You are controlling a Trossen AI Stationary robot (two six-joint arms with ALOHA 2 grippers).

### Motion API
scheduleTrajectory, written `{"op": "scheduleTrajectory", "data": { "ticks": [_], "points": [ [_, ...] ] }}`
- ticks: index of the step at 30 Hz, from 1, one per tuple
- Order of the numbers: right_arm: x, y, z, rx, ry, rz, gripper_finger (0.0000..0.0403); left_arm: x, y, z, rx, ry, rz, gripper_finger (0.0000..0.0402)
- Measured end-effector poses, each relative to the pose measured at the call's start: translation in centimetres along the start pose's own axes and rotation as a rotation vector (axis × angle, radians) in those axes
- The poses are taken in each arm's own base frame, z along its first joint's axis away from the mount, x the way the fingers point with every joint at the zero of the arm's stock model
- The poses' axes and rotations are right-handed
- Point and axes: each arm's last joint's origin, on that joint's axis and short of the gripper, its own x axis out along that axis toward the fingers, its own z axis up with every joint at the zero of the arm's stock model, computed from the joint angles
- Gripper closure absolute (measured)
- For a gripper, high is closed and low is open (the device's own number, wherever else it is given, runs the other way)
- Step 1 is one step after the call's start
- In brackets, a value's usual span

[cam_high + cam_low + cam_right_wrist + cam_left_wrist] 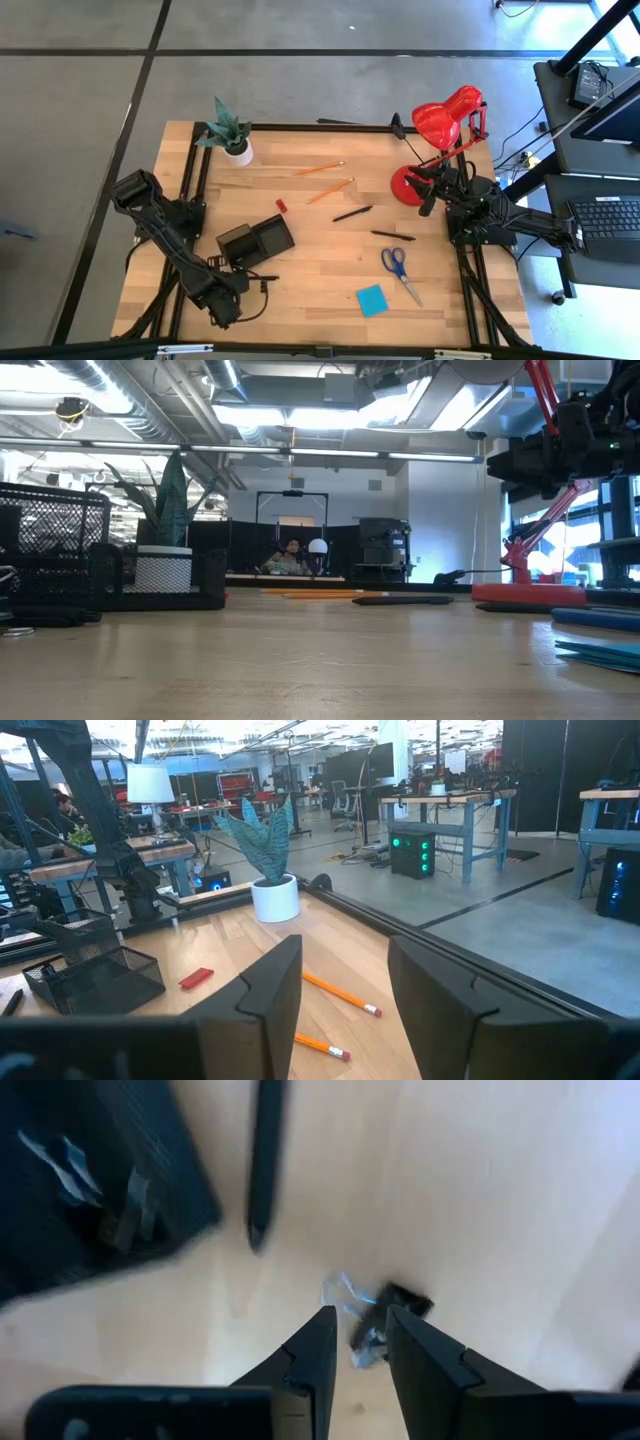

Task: Pick and place office supplies into organizer
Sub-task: Put the left binder clip into the front left compartment of the desk organizer

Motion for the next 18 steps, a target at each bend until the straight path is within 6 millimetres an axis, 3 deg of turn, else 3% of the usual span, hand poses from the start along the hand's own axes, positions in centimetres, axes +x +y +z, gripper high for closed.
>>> {"op": "scheduleTrajectory", "data": {
  "ticks": [8,18],
  "points": [
    [0.0,0.0,0.0,0.003,-0.004,0.001,0.0249,-0.4,-0.5,-0.8,-0.081,-0.061,0.020,0.0316],
    [0.0,0.0,0.0,0.003,-0.004,0.001,0.0249,-0.5,-1.2,-2.4,-0.311,-0.071,0.002,0.0315]
  ]
}}
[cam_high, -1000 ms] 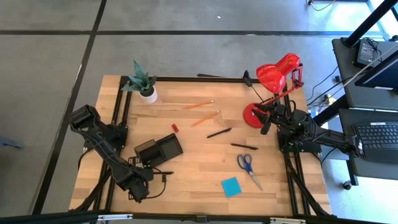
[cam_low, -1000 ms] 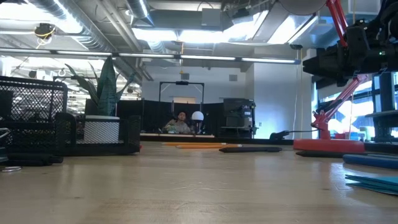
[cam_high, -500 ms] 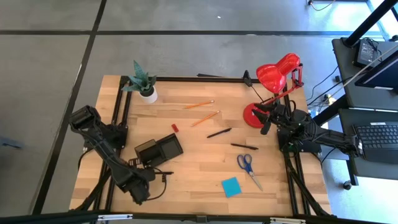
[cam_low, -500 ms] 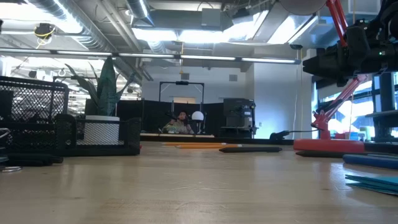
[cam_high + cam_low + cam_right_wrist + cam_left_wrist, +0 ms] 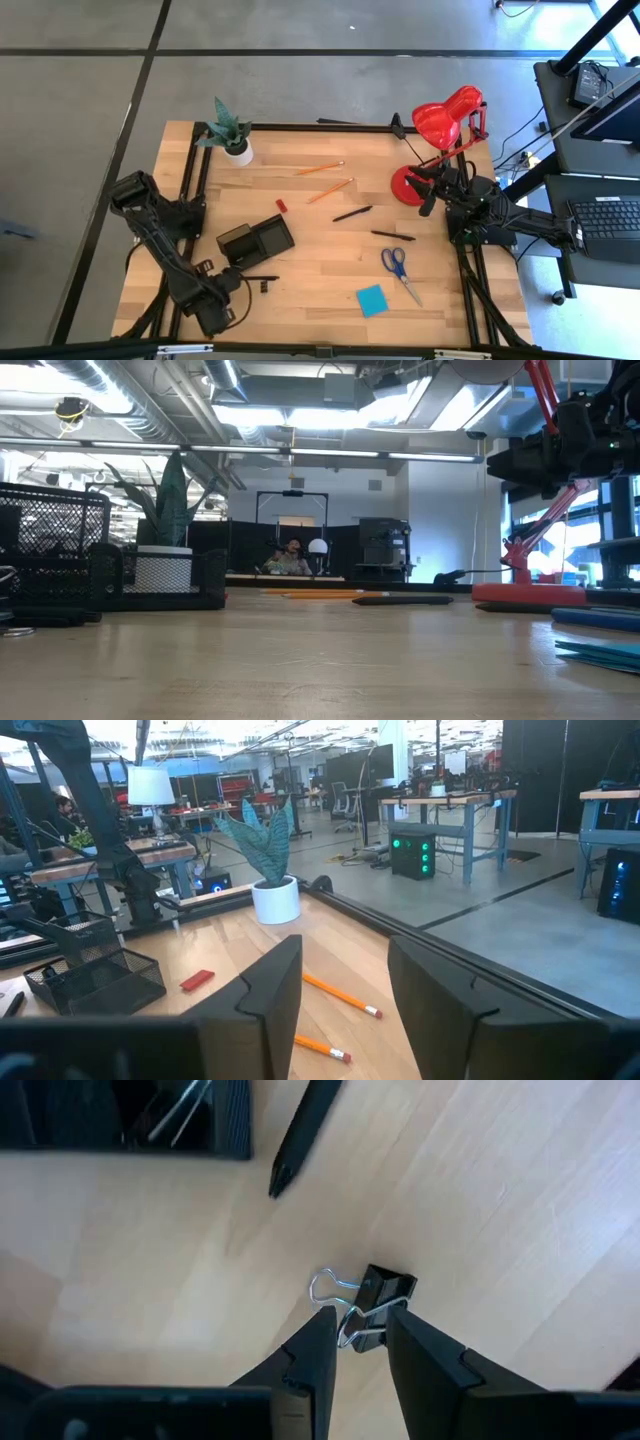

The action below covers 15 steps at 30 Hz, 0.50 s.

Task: Pick and place office supplies into organizer
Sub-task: Put the left binder clip into the front left compartment of the desk organizer

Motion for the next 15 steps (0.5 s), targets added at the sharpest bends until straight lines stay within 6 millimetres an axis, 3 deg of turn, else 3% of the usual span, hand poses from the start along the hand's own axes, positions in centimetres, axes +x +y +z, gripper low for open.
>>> {"op": "scheduleTrajectory", "data": {
  "ticks": [7,15],
  "points": [
    [0.0,0.0,0.0,0.000,0.000,0.000,0.0249,0.0,-0.4,-0.9,-0.072,-0.006,-0.052,0.0315],
    [0.0,0.0,0.0,0.000,0.000,0.000,0.0249,1.7,0.1,-1.0,-0.107,0.007,-0.089,0.0315]
  ]
}}
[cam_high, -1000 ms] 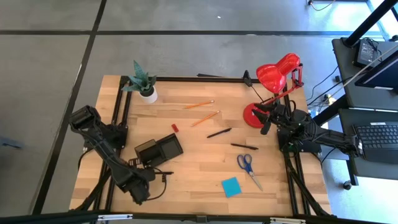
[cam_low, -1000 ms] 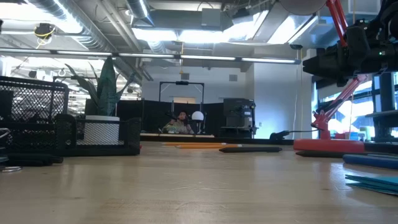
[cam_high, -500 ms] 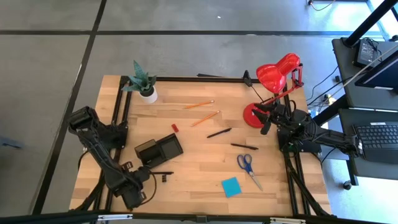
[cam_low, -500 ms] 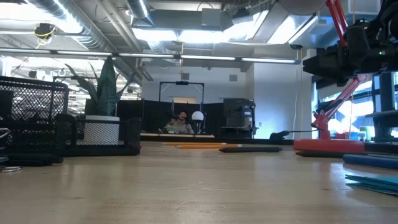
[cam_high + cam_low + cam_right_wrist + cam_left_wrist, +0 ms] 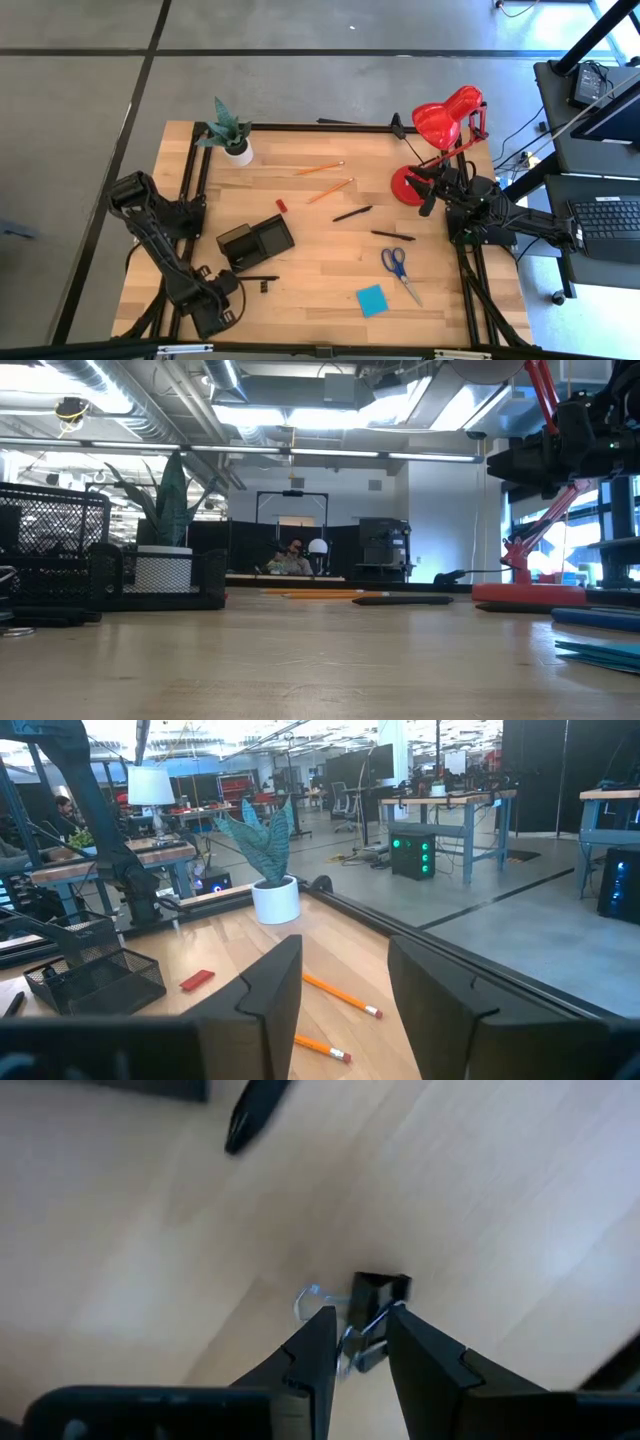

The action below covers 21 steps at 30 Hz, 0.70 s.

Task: Pick and place office supplies into organizer
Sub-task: Put the left binder clip into the front left compartment of the desk organizer

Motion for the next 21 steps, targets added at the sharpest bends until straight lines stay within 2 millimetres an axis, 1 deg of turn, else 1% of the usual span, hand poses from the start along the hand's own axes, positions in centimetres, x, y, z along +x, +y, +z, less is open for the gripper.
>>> {"op": "scheduleTrajectory", "data": {
  "ticks": [4,9,14,18,21],
  "points": [
    [0.00,0.00,0.00,0.000,0.000,0.000,0.0249,0.54,0.10,-0.02,-0.007,0.004,-0.032,0.0315],
    [0.00,0.00,0.00,-0.001,0.000,0.000,0.0249,0.59,-0.43,-0.21,0.048,0.045,-0.093,0.0318],
    [0.00,0.00,0.00,-0.003,0.000,0.000,0.0249,0.55,-0.51,-0.42,0.063,0.115,-0.098,0.0347],
    [0.00,0.00,0.00,-0.005,0.000,0.000,0.0249,0.43,-0.47,-0.41,0.064,0.117,-0.094,0.0375],
    [0.00,0.00,0.00,-0.005,0.000,0.000,0.0249,0.38,-0.48,-0.39,0.063,0.117,-0.095,0.0387]
  ]
}}
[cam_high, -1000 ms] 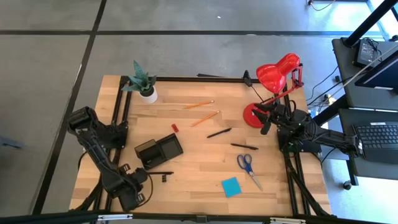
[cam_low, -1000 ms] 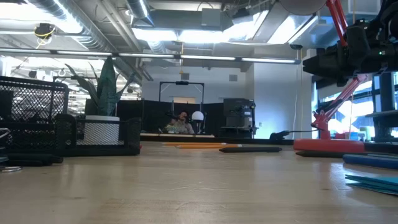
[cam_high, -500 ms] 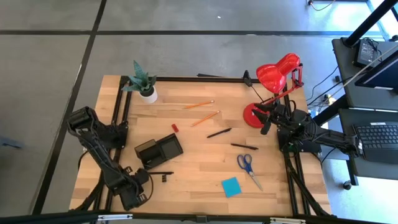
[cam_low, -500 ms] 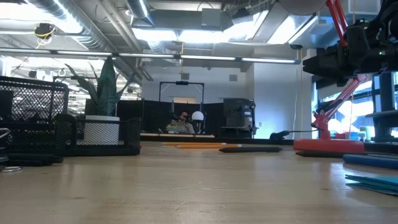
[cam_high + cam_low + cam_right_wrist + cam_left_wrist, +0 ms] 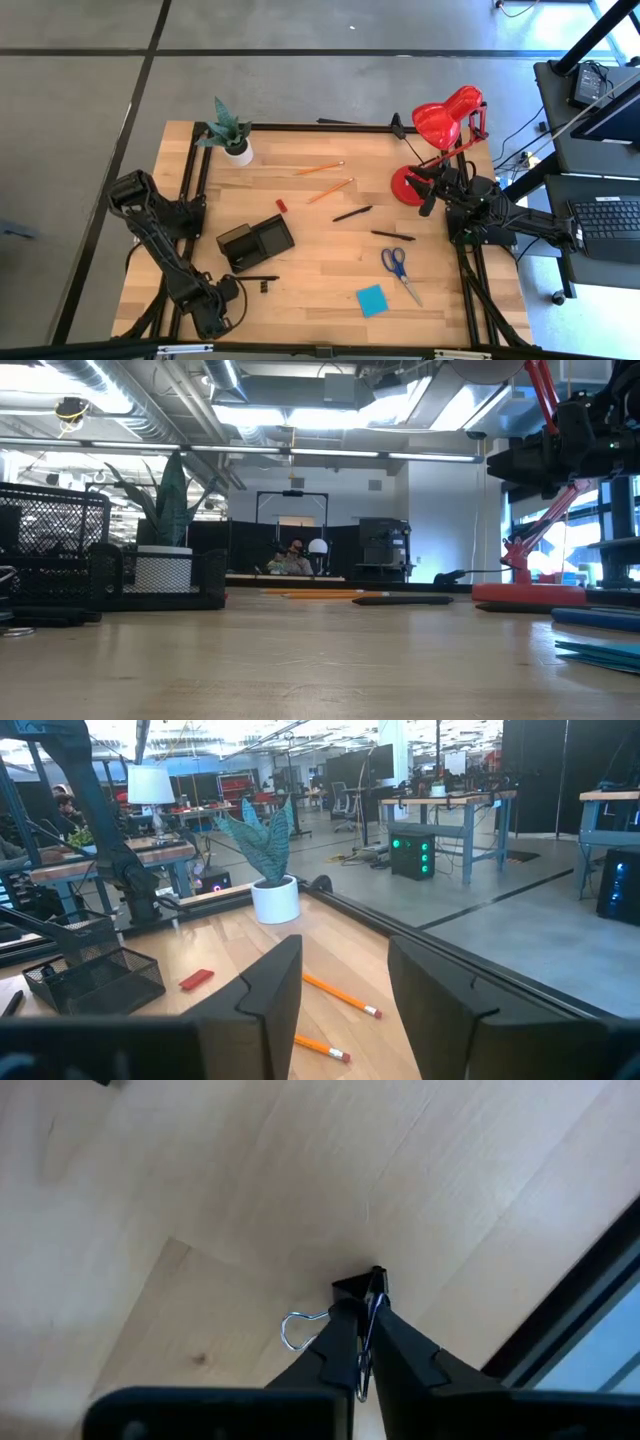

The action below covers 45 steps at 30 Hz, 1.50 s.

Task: Pick and place office supplies into organizer
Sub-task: Put the left binder clip into the front left compartment of the desk organizer

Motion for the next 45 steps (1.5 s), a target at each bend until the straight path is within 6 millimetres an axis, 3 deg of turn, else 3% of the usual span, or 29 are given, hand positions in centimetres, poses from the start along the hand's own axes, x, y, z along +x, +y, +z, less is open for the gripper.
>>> {"op": "scheduleTrajectory", "data": {
  "ticks": [9,17,22,29,34,41,45],
  "points": [
    [0.0,0.0,0.0,-0.002,0.000,0.000,0.0249,-0.4,-0.2,0.2,-0.015,0.000,-0.013,0.0393],
    [0.0,0.0,0.0,-0.003,0.000,0.000,0.0249,-2.8,-0.5,1.3,-0.068,-0.071,-0.096,0.0400],
    [0.0,0.0,0.0,-0.007,0.000,0.000,0.0249,-4.2,-0.4,2.6,-0.047,-0.269,-0.143,0.0400],
    [0.0,0.0,0.0,-0.028,0.000,0.000,0.0249,-5.6,-0.1,4.9,0.149,-0.763,-0.045,0.0400],
    [0.0,0.0,0.0,-0.029,0.001,0.000,0.0249,-4.8,-0.1,5.6,0.254,-0.958,0.104,0.0400],
    [0.0,0.0,0.0,-0.030,0.002,0.000,0.0249,-2.5,0.2,5.4,0.241,-0.934,0.195,0.0400],
    [0.0,0.0,0.0,-0.028,0.004,-0.001,0.0249,-2.2,0.4,4.6,0.227,-0.908,0.191,0.0400]
  ]
}}
